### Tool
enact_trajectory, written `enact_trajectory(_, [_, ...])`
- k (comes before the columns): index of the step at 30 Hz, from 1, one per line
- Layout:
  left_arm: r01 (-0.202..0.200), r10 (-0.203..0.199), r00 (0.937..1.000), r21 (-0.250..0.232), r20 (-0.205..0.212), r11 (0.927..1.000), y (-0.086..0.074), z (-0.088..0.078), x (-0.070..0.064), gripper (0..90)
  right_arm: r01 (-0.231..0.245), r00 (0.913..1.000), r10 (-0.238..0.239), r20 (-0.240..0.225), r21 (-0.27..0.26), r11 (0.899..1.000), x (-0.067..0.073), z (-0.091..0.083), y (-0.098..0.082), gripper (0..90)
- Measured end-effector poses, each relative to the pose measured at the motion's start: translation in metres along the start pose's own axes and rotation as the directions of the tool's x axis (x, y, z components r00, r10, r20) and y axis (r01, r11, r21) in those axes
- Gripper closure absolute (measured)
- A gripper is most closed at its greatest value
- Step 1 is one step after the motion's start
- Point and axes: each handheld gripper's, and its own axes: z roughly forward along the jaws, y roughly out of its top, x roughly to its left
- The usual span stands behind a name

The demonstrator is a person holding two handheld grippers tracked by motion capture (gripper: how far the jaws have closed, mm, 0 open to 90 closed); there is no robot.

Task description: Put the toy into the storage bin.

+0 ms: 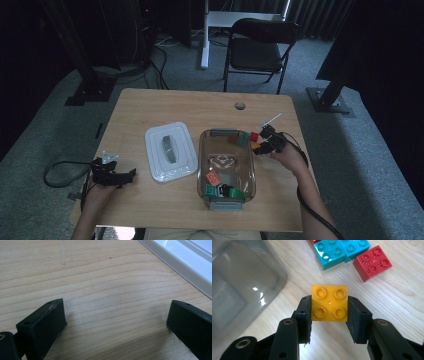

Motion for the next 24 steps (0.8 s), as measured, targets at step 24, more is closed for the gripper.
enact_trajectory(24, [0.0, 0.0, 1.0, -0.001, -0.001, 1.0, 0.0, 0.0, 0.0, 2.6, 0.218, 0.9744, -0.224, -0.021, -0.15, 0.964, 0.054, -0.106, -0.013, 58.7])
